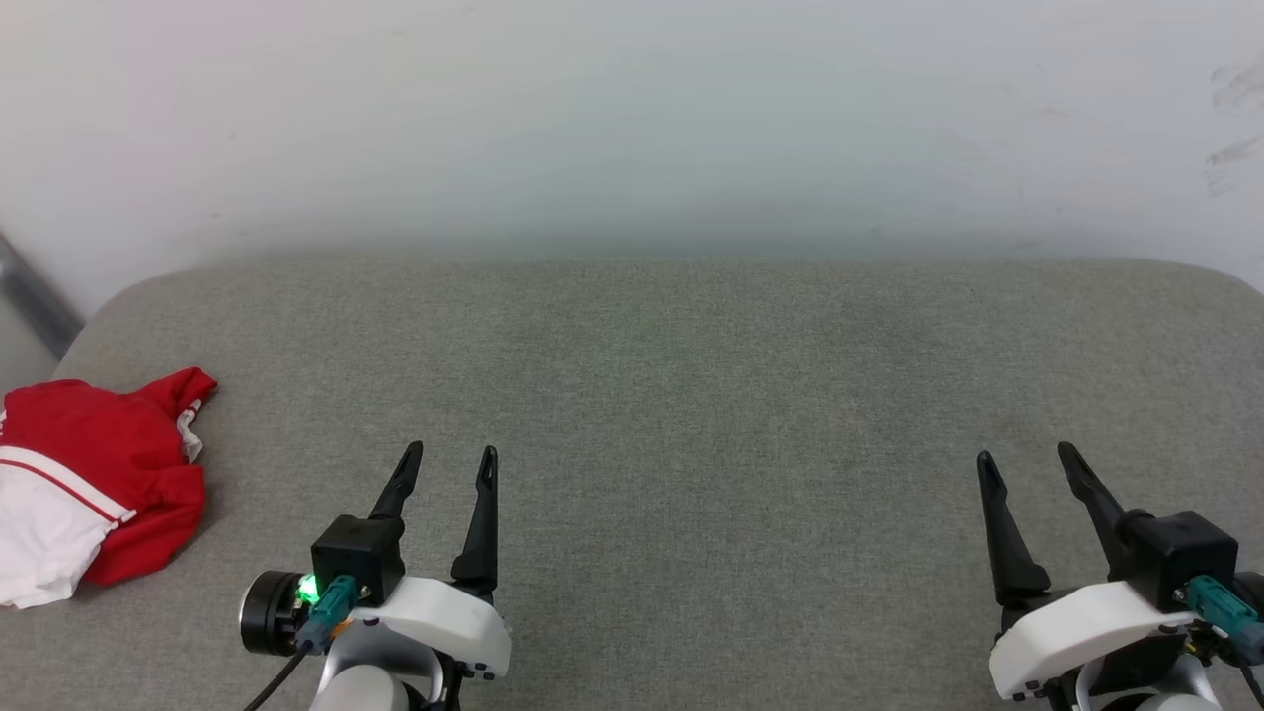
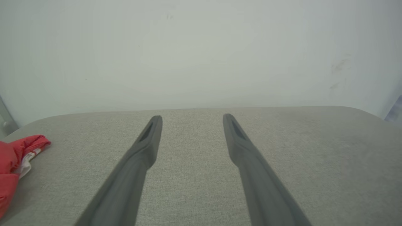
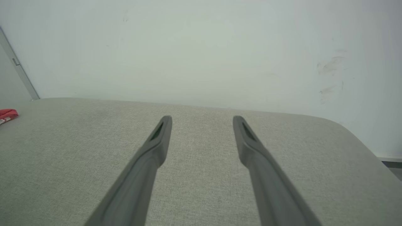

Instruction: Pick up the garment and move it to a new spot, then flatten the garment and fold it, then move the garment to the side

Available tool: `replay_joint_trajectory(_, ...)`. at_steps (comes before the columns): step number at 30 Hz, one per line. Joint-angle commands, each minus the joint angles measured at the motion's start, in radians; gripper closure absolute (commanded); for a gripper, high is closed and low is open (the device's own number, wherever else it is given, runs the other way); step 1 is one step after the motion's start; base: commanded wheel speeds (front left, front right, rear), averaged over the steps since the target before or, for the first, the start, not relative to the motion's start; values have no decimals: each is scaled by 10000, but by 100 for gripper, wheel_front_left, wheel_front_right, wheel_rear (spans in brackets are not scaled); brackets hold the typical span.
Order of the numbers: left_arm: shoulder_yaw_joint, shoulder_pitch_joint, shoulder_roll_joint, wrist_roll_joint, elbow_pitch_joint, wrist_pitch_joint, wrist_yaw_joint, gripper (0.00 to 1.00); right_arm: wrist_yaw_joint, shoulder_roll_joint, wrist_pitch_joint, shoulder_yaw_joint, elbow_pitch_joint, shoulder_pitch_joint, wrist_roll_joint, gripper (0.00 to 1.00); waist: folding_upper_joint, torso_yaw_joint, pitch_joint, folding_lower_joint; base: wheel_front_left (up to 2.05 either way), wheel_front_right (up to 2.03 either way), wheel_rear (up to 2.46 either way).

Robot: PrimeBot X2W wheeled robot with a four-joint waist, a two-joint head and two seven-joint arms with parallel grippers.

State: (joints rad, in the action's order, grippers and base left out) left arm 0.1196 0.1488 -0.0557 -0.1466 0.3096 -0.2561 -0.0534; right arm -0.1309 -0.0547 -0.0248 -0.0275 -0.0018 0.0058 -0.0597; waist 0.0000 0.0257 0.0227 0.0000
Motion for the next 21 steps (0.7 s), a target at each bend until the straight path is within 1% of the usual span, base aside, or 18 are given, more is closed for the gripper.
replay_joint_trajectory(1, -2, 131, 8, 152, 28, -79, -24, 0, 3, 41, -45, -14, -81, 136, 192, 0, 0, 5, 1, 0, 0, 0, 0)
replay_joint_trajectory(8, -116, 133, 27, -60, 179, -96, -48, 0, 3, 50, -97, -44, -44, 109, 141, 0, 0, 22, 17, 0, 0, 0, 0)
replay_joint_trajectory(13, -164, 162, 37, -235, 253, -96, -42, 0, 3, 54, -109, -90, -45, 128, 36, 0, 0, 163, 18, 0, 0, 0, 0)
replay_joint_trajectory(17, -220, 226, 44, -363, 342, -96, 15, 0, 3, 54, -117, -54, -146, 168, -62, 0, 0, 507, -14, 0, 0, 0, 0)
replay_joint_trajectory(21, -270, 355, 48, -421, 329, -96, 59, 0, 3, 49, -72, 26, -265, 127, -87, 0, 0, 1084, -81, 0, 0, 0, 0)
